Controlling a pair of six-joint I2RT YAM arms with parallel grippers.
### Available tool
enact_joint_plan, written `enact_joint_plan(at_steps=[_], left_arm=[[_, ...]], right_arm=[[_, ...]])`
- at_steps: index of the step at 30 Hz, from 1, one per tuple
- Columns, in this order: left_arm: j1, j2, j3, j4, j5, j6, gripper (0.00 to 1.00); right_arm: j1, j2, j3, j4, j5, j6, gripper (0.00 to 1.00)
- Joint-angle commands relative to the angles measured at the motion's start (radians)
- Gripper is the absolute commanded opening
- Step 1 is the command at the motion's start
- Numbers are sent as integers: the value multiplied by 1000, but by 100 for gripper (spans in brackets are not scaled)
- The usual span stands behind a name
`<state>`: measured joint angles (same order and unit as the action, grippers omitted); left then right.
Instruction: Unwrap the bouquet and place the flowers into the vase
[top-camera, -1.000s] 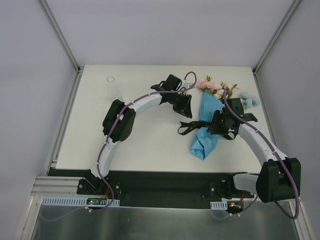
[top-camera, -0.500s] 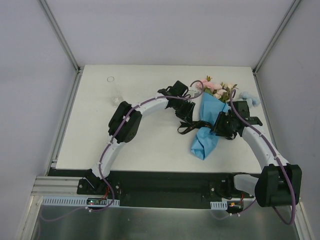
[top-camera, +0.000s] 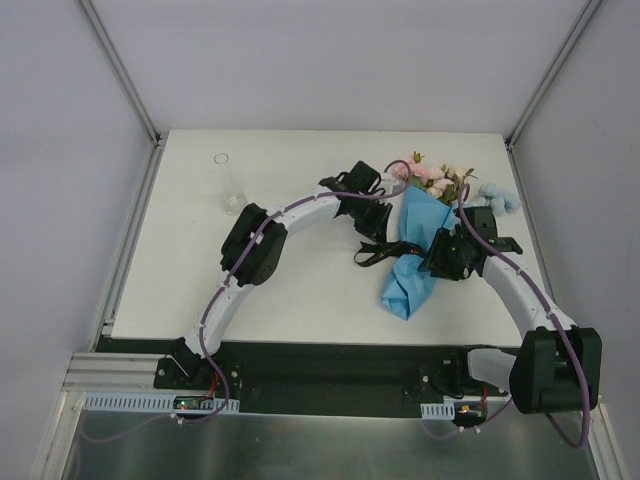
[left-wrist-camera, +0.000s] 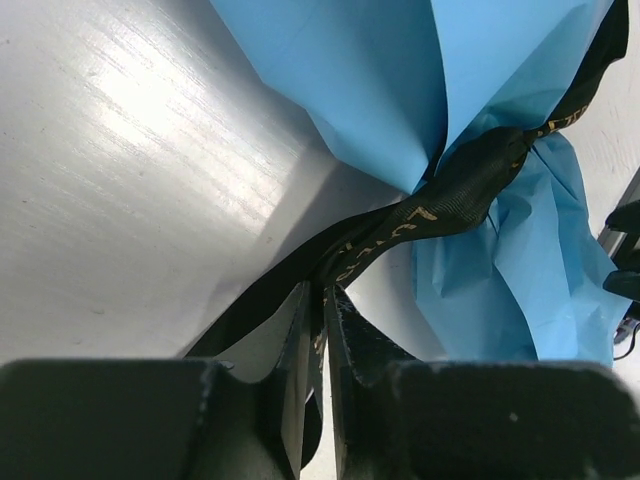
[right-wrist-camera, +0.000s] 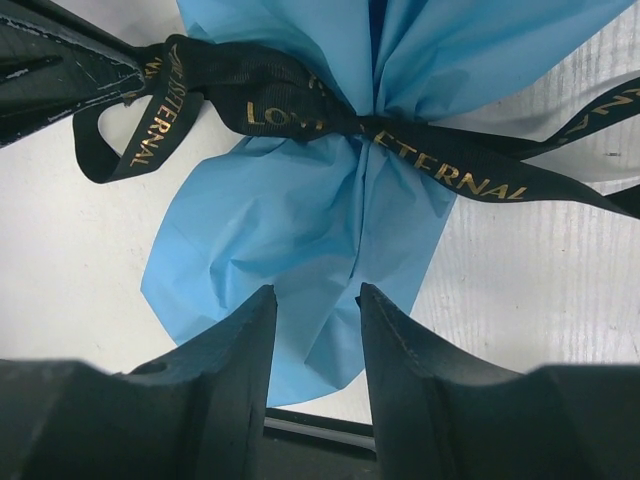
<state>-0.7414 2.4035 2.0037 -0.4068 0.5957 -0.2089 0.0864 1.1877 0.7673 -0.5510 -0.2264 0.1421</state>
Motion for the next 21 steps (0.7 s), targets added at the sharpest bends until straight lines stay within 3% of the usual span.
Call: enact_joint_plan(at_steps=[1,7,11,15,17,20,21], left_arm=[[-13,17,36,-15,-8,16,8],[-18,19,43,-20,-16,17,4],[-18,20,40,-23,-19,19,15],[-18,26,40,-24,-19,20,17],[-19,32,44,-24,-11,17,15],[-19,39,55,-26,-4,13,0],[-19,39,59,-27,-5,13,0]], right_arm=[[-4,-14,4,13,-11,13,42],[-5,10,0,39,-27,22,45],[-4,27,-5,59,-50,30,51],[-4,27,-5,65,-53,28,52],[-4,26,-6,68,-50,27,52],[-5,35,-14,74,-51,27,52],[-5,41,-14,80,-53,28,51]])
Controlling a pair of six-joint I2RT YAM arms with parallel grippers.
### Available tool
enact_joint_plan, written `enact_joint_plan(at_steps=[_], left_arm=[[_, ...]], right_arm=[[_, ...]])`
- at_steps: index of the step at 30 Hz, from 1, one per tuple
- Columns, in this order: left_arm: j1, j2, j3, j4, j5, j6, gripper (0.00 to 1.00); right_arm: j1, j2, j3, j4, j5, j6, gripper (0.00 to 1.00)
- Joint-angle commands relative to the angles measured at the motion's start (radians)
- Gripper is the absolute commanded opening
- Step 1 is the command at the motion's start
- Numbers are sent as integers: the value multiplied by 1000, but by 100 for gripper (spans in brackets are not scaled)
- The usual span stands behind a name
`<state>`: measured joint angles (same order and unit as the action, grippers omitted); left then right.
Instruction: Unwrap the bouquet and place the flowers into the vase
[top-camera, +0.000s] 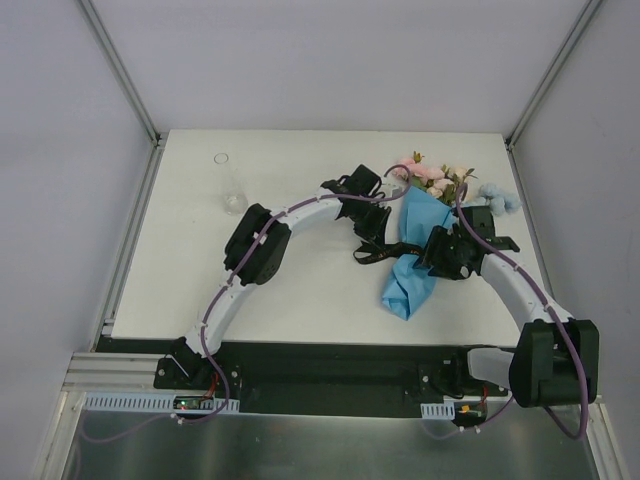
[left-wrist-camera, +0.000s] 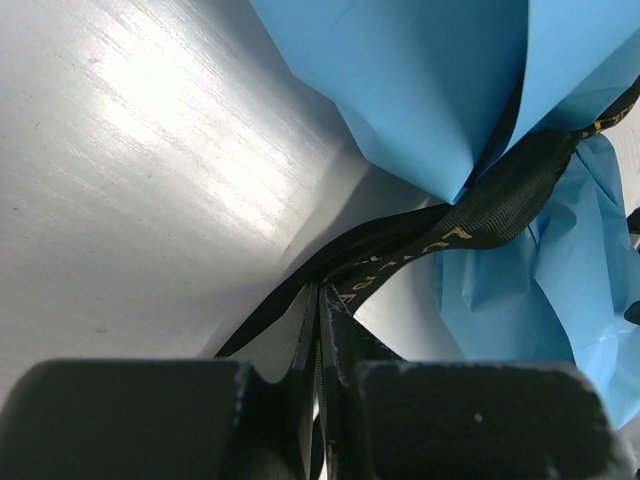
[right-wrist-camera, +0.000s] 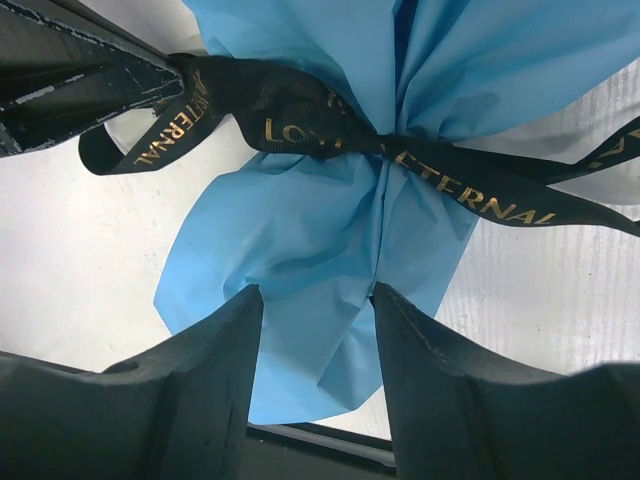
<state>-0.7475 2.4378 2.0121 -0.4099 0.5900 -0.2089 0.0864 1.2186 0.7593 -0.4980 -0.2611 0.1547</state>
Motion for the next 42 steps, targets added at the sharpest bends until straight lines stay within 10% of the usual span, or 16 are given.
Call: enact_joint_plan(at_steps=[1,24,42], left_arm=[[-13,-5,53,-29,-4,14,0],[51,-560,-193,26,-117,-64,0],[57,-674,105,8,85,-95,0]], right_arm=[[-4,13,-8,30,-23,16,51],[245,295,163,73,14,-144,27],[234,30,282,-51,-39,-149,54]])
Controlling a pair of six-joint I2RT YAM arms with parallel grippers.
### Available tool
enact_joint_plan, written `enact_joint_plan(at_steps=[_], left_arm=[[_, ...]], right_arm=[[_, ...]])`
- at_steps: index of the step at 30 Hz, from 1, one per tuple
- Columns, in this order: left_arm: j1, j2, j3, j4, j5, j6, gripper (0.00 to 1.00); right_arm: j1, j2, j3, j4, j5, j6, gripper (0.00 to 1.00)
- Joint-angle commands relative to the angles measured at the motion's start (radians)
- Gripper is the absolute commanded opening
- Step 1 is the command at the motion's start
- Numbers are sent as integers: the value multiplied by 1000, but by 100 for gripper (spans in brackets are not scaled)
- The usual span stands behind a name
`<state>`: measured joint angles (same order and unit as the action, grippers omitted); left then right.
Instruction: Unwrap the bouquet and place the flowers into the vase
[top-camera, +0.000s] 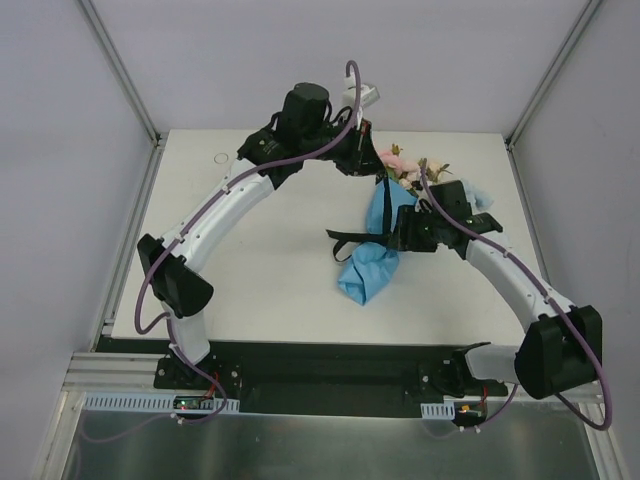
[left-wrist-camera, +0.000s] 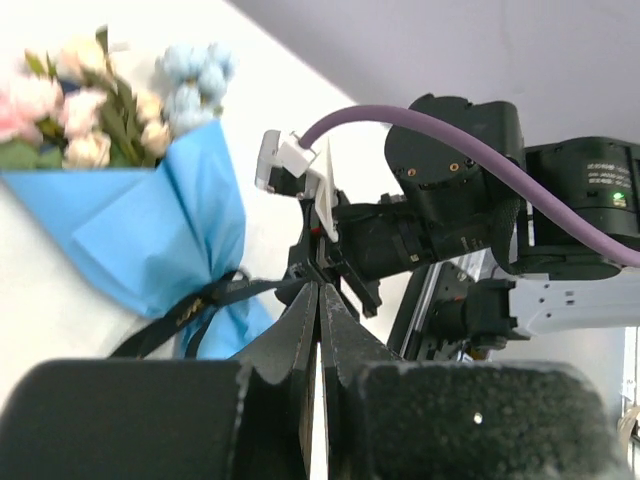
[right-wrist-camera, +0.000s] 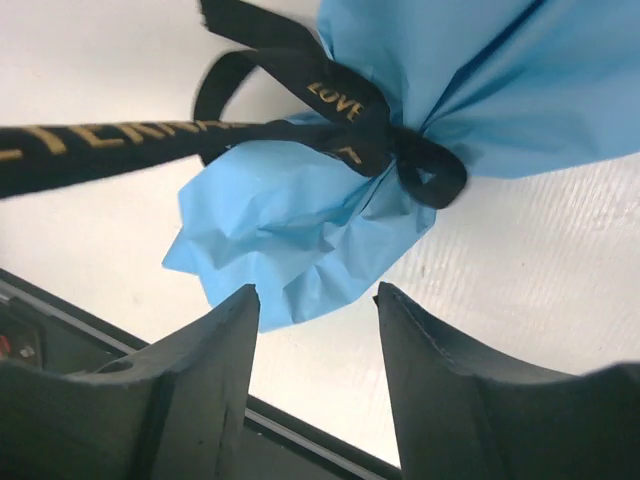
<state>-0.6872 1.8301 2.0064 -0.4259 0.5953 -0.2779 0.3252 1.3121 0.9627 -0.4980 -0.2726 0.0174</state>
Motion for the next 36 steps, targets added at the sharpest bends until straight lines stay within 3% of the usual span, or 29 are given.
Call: enact_joint_plan(at_steps=[1,5,11,16,21,24,28,29,33,34,36], left_arm=[[-5,-66,126,24,99,-29,0],[-26,-66,190,24,98,-10,0],[-32,-35,345,22,147,-58,0],[-43,-19,419,22,167,-81,0],[-44,-47,405,16,149,-64,0],[-40,-87,321,-39,10,-15,0],[-25,-156,169,-94,-349,72,0],[-18,-173,132,-126,-541,89,0],[20,-193,39,-186,-871,157,0],[37,-196,2,-198,-912,160,0],[48,-218,-41,-215,-1000,154,0]], right_arm=[[-5,-86,82,-53,-31,-11,56],[-5,-123,99,-27,-40,-11,72],[5,-91,111,80,-132,-57,83],[40,-36,151,124,-131,-70,85],[51,13,232,102,-50,-66,79],[49,19,222,67,8,-62,78],[51,-4,141,47,50,-62,78],[49,-4,127,44,61,-60,77],[48,19,88,21,82,-57,54],[48,21,84,19,78,-57,43],[46,13,71,26,73,-59,40]])
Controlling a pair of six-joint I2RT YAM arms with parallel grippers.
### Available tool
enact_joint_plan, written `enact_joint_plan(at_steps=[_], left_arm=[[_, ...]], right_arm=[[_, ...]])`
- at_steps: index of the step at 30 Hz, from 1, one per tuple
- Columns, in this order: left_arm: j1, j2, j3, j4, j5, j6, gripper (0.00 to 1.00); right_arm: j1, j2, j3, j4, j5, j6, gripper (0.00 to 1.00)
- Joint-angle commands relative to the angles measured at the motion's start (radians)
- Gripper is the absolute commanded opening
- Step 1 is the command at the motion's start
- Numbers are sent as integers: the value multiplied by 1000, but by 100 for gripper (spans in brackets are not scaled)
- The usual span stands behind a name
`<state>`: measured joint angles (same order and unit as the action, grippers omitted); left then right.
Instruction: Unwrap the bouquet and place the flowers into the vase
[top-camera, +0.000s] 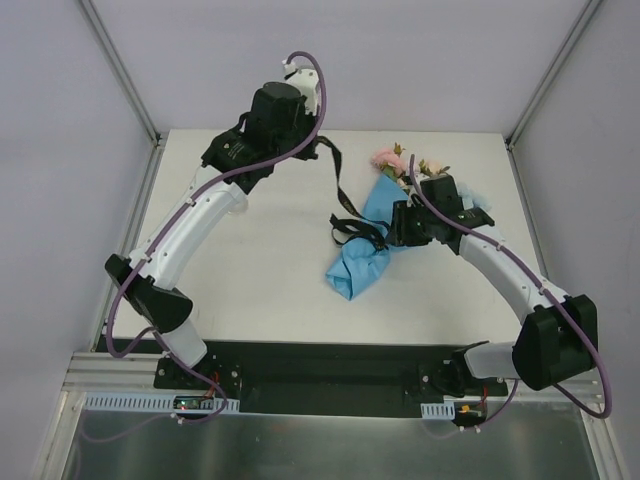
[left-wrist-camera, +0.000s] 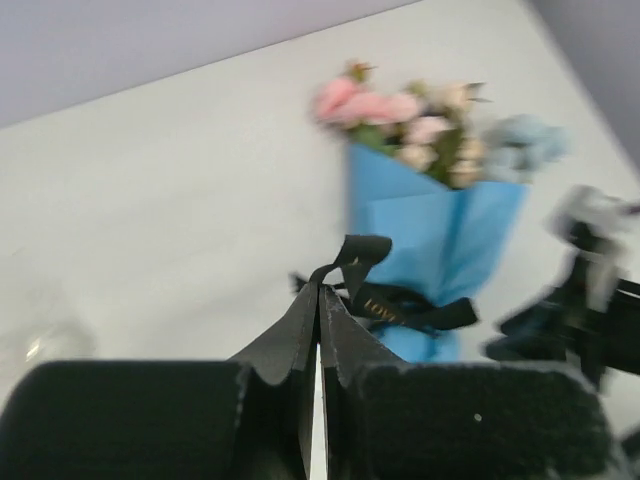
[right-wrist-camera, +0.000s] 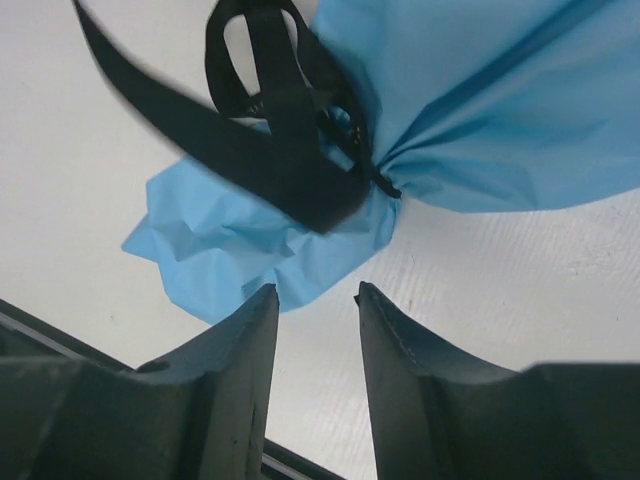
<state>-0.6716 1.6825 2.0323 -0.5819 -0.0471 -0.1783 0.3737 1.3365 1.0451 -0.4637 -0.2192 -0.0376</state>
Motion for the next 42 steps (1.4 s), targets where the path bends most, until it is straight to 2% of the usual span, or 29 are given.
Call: enact_joint_plan(at_steps=[1,3,4,7,9,11,12,14,15,20,26,30,35,40,42], left_arm=[[35,-84,-119,-58,-373,43,0],[40,-127,-161,-58,-407,31,0],[40,-139,-199,-56,-415,11,0],[40,-197,-274,-47,-373,-9,0],[40,-242,-317,-29,-314,-15,0],[40,-303,-388,-9,-278,-27,0],[40,-326,-443,19,-260,-26,0],[40,-412,-498,53,-203,-13,0],[40,-441,-551,68,-194,-7,0],[40,-598,-693,188,-157,-3,0],[40,-609,-744,240,-41,-43,0],[40,-603,-748,241,-20,-47,0],[40,-603,-777,243,-69,-53,0],[41,-571,-825,240,-213,-95,0],[41,-537,-813,223,-227,-105,0]], right_arm=[[-1,-13,-17,0,17,-5,41],[-2,-4,-30,10,-12,-27,50],[-2,3,-30,13,-14,-28,58],[-12,58,6,19,-9,-18,65],[-22,120,61,25,-31,23,65],[-50,188,116,25,-89,72,59],[-65,208,128,34,-113,106,51],[-68,269,165,20,-120,123,44],[-70,288,199,5,-120,131,35],[-65,375,247,-32,-103,142,31],[-38,424,234,-24,-46,111,29],[-24,438,227,-16,-32,96,22],[-22,380,231,-19,1,88,1],[-21,259,224,-49,35,61,1],[-16,196,210,-73,21,59,1]])
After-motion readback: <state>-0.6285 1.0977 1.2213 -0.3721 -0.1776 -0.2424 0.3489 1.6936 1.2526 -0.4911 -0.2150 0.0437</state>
